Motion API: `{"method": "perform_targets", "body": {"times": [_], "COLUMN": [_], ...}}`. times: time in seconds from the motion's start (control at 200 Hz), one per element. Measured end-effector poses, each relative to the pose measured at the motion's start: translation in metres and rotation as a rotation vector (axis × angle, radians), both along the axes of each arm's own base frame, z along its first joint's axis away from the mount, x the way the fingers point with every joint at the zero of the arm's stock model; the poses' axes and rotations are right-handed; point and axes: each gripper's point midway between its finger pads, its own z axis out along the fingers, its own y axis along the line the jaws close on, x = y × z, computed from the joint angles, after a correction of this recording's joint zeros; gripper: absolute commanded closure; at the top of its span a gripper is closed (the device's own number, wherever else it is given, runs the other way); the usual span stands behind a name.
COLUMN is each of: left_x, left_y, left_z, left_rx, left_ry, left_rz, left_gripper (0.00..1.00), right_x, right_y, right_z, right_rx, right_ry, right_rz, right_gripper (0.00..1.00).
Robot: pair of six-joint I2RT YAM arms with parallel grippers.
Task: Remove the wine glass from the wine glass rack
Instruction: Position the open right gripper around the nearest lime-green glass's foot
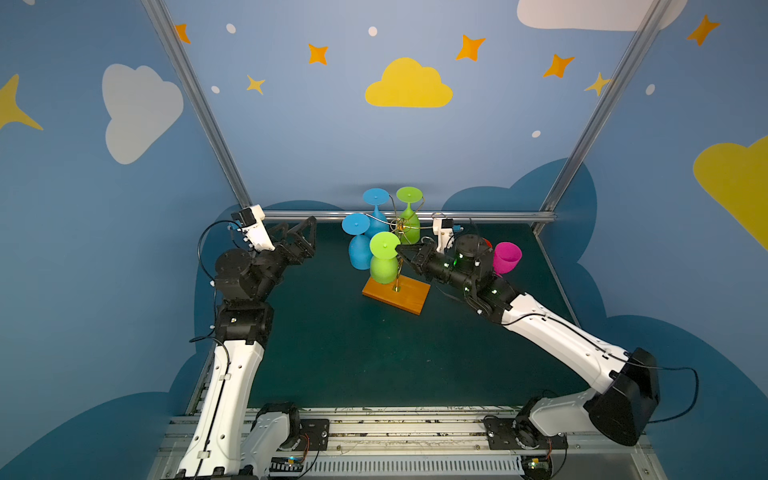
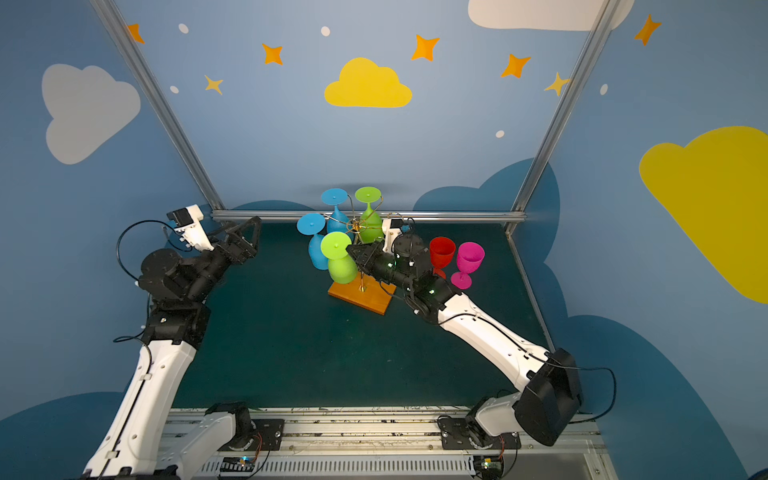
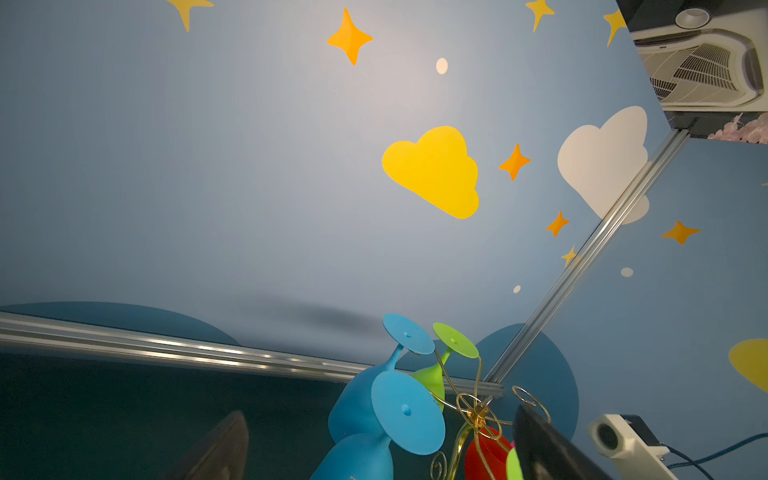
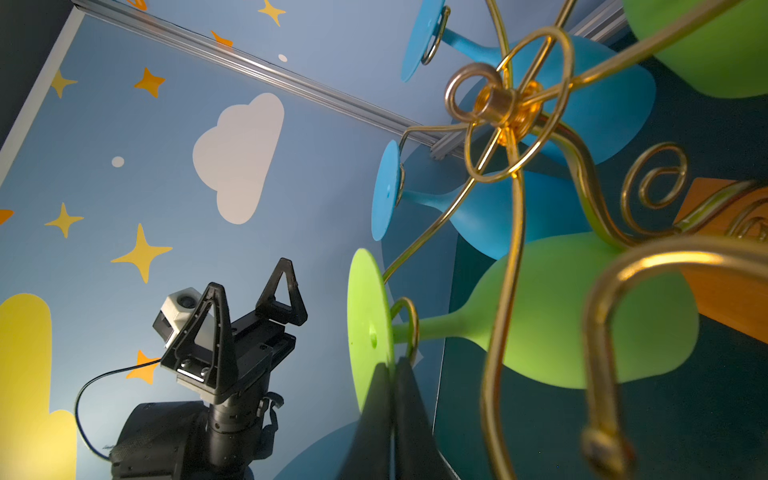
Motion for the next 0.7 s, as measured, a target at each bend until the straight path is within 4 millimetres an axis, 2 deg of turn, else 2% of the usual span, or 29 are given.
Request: {"method": "perform_targets", "body": {"times": [0.701], "left_x": [-0.0029], "left_y": [-0.0006], "left_z": [0.0022], "left_rx": [0.000], "left_ry": [-0.006], "left_rz": [0.000], "left_gripper": [0.02], "right_x": [0.0027], "right_y": [-0.0036], "right_z": [0.0014], "right_rx": [0.023], "right_ry": [0.026], "right_rz": [-0.005], "right_gripper": [1.00]}}
